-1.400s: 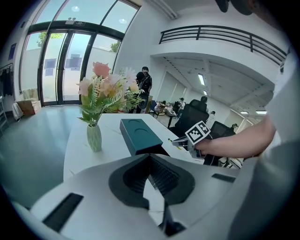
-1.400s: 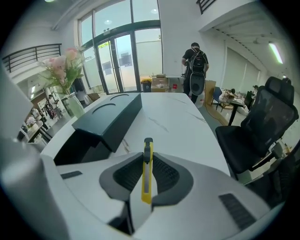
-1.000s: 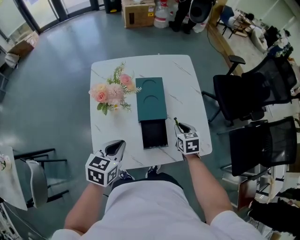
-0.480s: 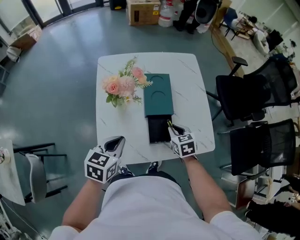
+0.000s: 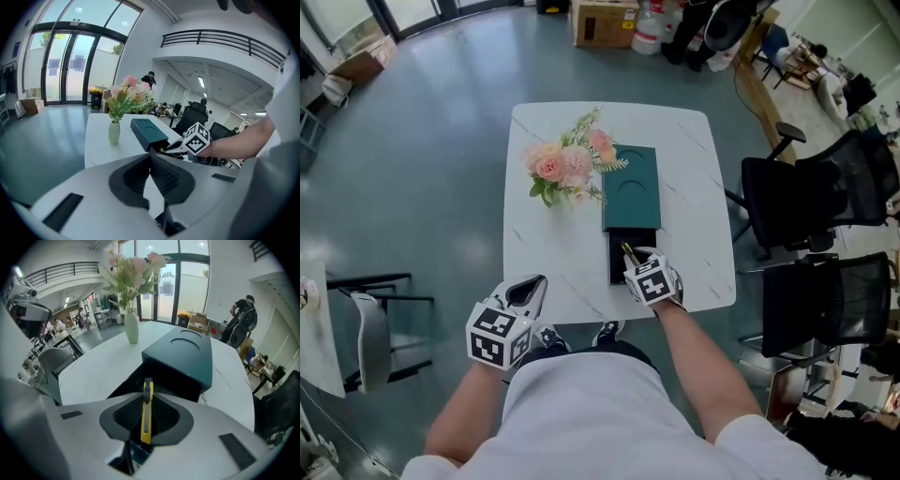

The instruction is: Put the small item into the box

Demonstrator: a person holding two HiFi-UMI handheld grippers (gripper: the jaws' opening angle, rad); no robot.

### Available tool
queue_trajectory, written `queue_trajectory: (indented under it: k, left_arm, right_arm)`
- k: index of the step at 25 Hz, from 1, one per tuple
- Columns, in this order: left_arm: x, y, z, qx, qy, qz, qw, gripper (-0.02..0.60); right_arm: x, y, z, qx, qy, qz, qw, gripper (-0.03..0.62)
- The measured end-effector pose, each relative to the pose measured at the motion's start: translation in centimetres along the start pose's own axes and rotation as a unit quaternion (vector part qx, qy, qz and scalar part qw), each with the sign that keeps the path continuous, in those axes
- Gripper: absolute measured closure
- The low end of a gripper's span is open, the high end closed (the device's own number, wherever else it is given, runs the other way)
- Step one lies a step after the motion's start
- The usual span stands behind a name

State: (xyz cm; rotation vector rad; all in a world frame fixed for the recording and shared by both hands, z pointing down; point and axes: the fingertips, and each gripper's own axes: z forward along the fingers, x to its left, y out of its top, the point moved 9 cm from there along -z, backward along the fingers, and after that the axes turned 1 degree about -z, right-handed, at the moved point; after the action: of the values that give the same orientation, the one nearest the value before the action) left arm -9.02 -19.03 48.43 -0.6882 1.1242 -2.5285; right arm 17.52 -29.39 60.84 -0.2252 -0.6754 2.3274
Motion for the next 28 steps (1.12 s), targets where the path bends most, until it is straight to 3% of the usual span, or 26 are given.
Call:
queue_trajectory:
  k: [5,11,16,20,28]
  left_arm:
    - [0.2,-0.6,-0.7,-0.002,0.006,-0.005,1.0000,0.569]
    - [0.3,-1.1,-1.7,-0.003,0.014,-0.011,0.9998,0.569]
    - [0.4,-1.6,-2.1,-0.004,0.018,-0.014,0.9997,0.569]
    - [0.4,-1.8,-2.3,-0.004,0.016,-0.015,0.9998,0.569]
    - [0.4,-1.3,-2.0,-0.005,-0.004,-0.003,1.0000,0.569]
  right_arm:
    - [0.4,0.3,1.7,0.053,0.010,-0.019,0.998,0.519]
    - [0.7,0.5,2.7,0.073,0.007,-0.045,0.996,0.519]
    - [0.9,0.6,3.0,0.073,0.013,-0.050,0.996,0.513]
    - [1.0,0.3,2.9,0.074,0.022,-0.035,0.996,0.427]
    - [1.0,0.1,0.4,0.042,0.000,-0.017,0.999,0.428]
